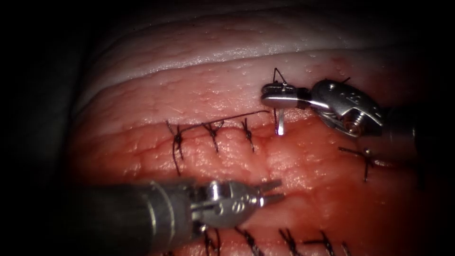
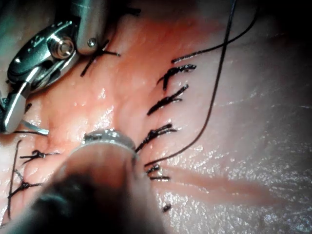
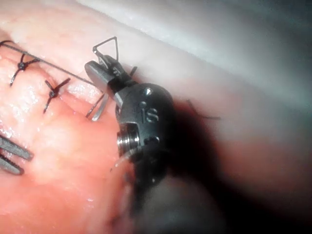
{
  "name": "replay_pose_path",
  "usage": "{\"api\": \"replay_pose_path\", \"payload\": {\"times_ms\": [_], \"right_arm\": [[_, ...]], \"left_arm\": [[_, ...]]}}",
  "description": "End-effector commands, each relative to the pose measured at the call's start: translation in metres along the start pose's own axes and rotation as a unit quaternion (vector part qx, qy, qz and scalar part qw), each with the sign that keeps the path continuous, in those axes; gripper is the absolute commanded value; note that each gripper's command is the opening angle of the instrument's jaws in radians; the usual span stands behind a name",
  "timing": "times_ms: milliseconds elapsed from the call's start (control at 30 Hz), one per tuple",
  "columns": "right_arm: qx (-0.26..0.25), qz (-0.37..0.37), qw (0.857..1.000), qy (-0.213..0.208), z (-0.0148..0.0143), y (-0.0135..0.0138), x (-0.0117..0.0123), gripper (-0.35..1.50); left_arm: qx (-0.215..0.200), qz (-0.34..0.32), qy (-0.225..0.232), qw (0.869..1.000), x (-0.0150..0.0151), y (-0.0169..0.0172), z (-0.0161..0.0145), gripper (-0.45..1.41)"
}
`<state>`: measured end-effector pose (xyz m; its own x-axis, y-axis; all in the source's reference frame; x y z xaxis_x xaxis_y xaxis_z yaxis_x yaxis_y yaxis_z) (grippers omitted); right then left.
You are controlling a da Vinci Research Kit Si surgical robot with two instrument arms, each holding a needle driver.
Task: Wound Closure
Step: Push needle through flesh below wound with right end-effector
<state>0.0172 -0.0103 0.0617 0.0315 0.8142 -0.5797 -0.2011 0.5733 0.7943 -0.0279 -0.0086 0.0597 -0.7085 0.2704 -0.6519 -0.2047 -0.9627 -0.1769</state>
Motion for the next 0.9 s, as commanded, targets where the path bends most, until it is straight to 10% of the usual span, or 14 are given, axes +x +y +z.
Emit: {"api": "replay_pose_path", "payload": {"times_ms": [33,900], "right_arm": [[0.005,0.006,1.000,0.000,0.0010,0.0001,-0.0002,-0.35],[0.027,0.061,0.998,-0.009,0.0012,-0.0003,0.0012,-0.35]], "left_arm": [[-0.002,0.005,-0.003,1.000,-0.0002,0.0002,0.0010,-0.10],[-0.015,-0.009,-0.008,1.000,-0.0036,-0.0010,0.0034,-0.10]]}}
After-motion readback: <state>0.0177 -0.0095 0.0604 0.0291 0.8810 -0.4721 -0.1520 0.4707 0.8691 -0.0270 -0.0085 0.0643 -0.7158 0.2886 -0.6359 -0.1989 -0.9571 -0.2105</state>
